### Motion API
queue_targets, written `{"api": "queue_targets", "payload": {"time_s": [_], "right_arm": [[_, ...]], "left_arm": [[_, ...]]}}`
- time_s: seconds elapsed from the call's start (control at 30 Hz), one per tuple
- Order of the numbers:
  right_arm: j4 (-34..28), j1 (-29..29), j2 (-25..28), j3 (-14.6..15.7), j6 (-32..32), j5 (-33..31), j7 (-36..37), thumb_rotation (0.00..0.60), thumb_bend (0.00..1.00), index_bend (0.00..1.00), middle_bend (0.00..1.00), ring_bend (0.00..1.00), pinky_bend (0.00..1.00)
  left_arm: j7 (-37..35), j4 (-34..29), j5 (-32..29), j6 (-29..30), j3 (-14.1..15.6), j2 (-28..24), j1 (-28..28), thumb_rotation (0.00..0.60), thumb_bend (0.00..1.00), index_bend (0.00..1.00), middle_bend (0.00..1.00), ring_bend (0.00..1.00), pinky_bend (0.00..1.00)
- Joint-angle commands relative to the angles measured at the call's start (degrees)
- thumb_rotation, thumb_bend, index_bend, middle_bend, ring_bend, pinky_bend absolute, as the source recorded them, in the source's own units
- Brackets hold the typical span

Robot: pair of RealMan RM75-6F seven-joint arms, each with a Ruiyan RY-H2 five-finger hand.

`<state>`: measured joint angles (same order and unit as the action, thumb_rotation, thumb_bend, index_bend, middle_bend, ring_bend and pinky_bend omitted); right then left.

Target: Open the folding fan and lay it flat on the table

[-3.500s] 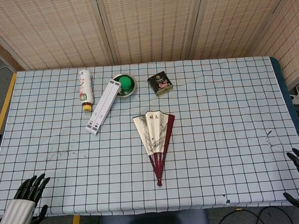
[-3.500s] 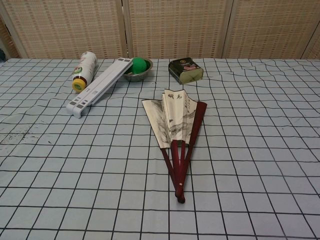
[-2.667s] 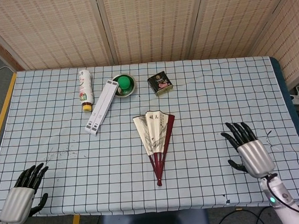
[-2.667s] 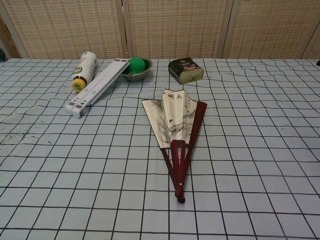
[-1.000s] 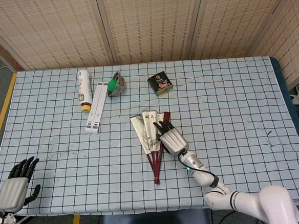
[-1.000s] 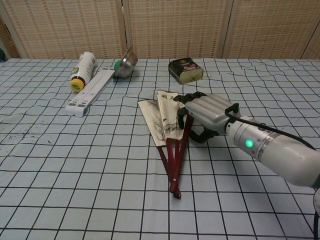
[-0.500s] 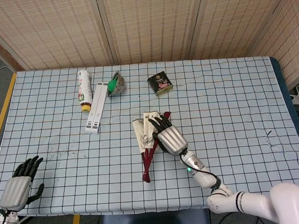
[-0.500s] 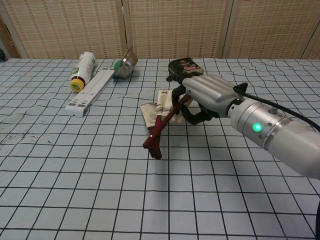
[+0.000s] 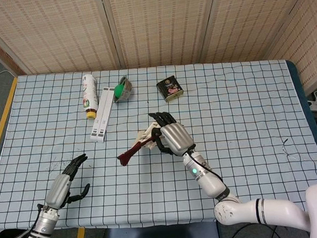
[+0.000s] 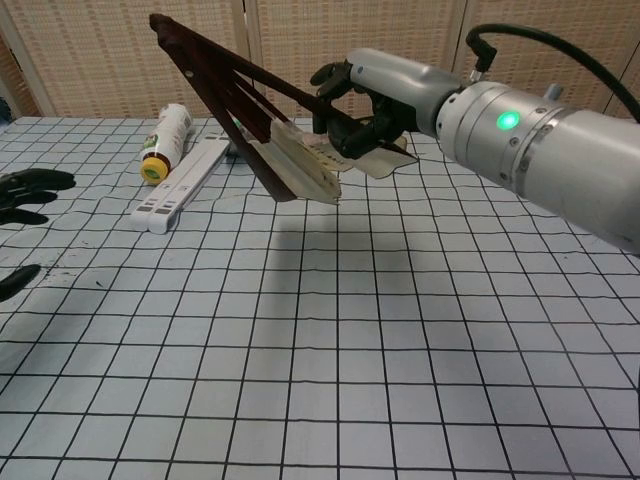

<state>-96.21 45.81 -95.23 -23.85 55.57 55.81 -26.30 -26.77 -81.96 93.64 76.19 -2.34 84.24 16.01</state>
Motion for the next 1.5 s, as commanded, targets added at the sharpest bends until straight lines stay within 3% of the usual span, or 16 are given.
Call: {"api": "queue_targets", "payload": {"time_s": [0.03, 0.2, 0.7, 0.83, 1.07, 1.5], "right_arm": [[-3.5, 3.8, 0.5, -2.6, 0.3, -6.0, -3.8, 0.600, 0.77, 0.65, 0.04, 0.00, 0.00], [-4.5, 8.0, -1.1, -3.4, 2.6, -11.2, -7.5, 0.600, 0.77, 0.65, 0.04, 0.00, 0.00], [-2.5, 13.6, -4.9, -3.0, 6.0, -16.9, -6.9, 0.600, 0.77, 0.65, 0.04, 0.00, 0.00], [-2.6, 14.2, -5.3, -2.4, 6.5, -17.1, -6.4, 0.600, 0.77, 0.64, 0.04, 0.00, 0.00], [-2.8, 14.9, -5.3, -2.2, 7.0, -17.3, -5.3, 0.600, 0.77, 0.64, 0.04, 0.00, 0.00], [-3.5, 14.6, -3.1, -0.8, 7.4, -16.8, -3.7, 0.600, 0.77, 0.62, 0.04, 0.00, 0.00]], "left_arm": [[-1.4, 0.1, -3.8, -1.6, -5.8, 6.6, 4.4, 0.581, 0.43, 0.04, 0.00, 0.00, 0.12], [0.3, -0.9, -9.1, -2.8, -9.3, 10.3, 6.2, 0.571, 0.43, 0.03, 0.00, 0.00, 0.12], [5.7, -2.8, -13.9, -0.6, -11.5, 15.8, 7.0, 0.600, 0.42, 0.18, 0.00, 0.00, 0.11], [6.1, -2.6, -14.8, 1.2, -12.7, 17.5, 6.9, 0.600, 0.42, 0.28, 0.00, 0.00, 0.11], [7.0, -0.9, -16.9, 2.5, -13.6, 19.3, 6.4, 0.600, 0.42, 0.57, 0.05, 0.00, 0.11], [8.6, 1.8, -18.9, 4.7, -15.9, 21.4, 6.3, 0.600, 0.43, 0.68, 0.14, 0.00, 0.11]]}}
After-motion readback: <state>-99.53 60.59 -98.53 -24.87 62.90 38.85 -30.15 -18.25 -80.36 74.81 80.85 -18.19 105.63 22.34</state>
